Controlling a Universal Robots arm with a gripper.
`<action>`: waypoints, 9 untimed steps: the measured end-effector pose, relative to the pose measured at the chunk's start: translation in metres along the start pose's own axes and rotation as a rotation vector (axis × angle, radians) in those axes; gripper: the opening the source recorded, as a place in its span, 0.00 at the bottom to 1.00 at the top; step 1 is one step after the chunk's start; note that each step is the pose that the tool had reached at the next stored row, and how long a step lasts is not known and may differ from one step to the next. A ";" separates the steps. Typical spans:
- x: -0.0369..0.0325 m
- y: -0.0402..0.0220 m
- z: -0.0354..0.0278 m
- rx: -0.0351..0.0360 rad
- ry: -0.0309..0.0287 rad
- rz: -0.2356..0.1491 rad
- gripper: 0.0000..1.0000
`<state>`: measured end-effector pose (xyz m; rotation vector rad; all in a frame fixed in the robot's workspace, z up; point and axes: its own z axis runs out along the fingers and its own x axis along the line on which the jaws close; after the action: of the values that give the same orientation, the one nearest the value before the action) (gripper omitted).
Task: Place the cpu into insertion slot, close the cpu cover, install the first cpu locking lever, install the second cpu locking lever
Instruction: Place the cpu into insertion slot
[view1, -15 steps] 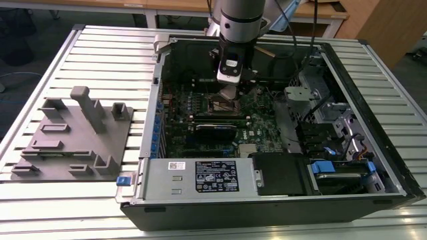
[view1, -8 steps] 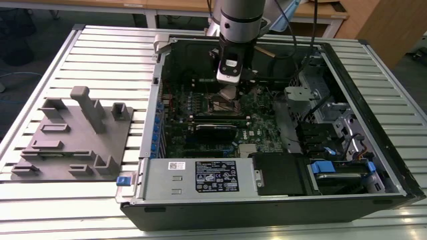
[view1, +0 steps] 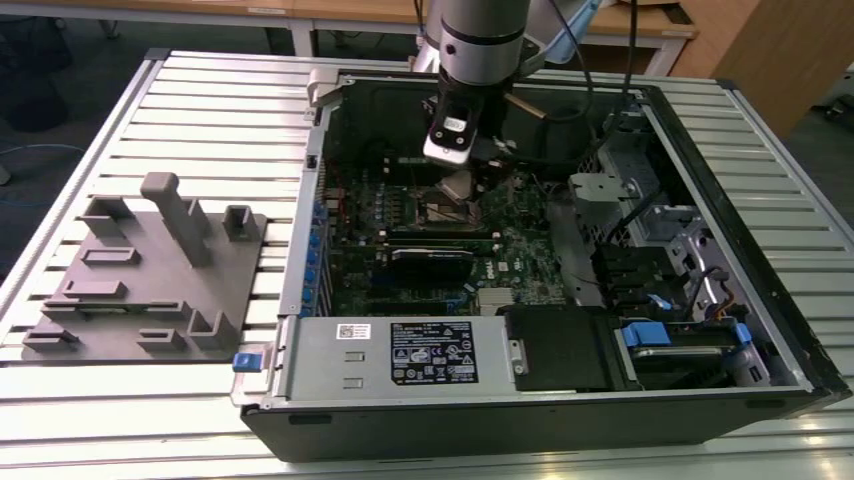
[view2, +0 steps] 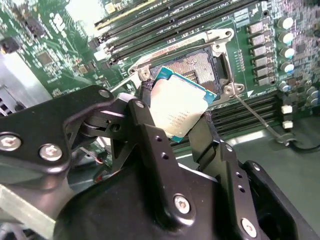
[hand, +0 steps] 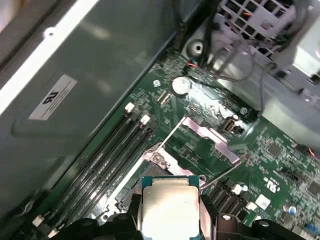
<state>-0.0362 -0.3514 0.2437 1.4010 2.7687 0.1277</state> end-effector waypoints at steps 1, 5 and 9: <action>0.0000 0.0000 0.0000 0.0000 -0.0014 0.016 0.54; 0.0000 0.0000 0.0000 -0.0003 -0.0068 0.076 0.54; 0.0000 0.0000 0.0000 -0.0007 -0.0126 0.140 0.54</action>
<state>-0.0362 -0.3514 0.2437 1.5892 2.6587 0.1232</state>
